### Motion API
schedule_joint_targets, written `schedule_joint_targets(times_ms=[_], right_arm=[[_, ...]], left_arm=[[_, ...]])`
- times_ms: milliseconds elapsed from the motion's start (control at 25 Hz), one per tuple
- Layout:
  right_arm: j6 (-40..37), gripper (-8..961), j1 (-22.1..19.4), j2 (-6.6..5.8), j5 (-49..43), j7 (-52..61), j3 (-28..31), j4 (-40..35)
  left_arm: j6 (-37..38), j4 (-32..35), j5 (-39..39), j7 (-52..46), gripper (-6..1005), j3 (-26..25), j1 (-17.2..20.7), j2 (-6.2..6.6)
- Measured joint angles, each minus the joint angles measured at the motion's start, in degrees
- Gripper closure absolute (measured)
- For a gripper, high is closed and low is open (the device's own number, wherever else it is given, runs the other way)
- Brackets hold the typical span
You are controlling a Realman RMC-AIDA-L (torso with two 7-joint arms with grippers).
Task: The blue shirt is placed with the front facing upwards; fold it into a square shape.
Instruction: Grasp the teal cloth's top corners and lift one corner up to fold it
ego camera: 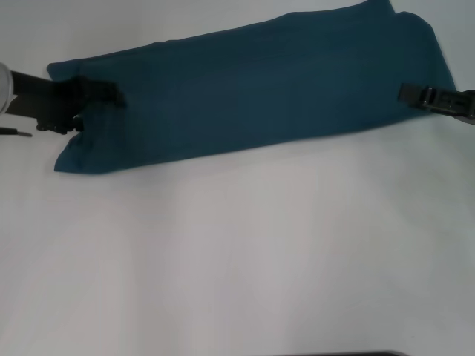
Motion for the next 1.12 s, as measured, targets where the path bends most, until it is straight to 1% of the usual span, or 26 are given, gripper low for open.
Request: schedule_joint_targets(times_ms=[200,600,840,1120], right_arm=[[0.00,118,-0.17,0.00,0.00,-0.14,0.00,-0.03],[0.00,123,0.03,-0.24,0.00,-0.30,0.09,0.36],[0.00,126,0.17,-0.27,0.00,-0.17,0.09,0.38],[0.00,130,0.20,-0.35,0.00,-0.18,0.09,0.38]], left_arm=[[0.33,0.46,0.47,0.27,97,0.05,-1.54,-0.06],[-0.07,-0.12,1.90,-0.57,97,-0.38,-0.33,0.99],[-0.53,0.13,4.20,-1.08,96,-0.46,-0.53,1.01],[-0.67,0.96,4.56,-1.13,96,-0.07,-1.21,0.95]])
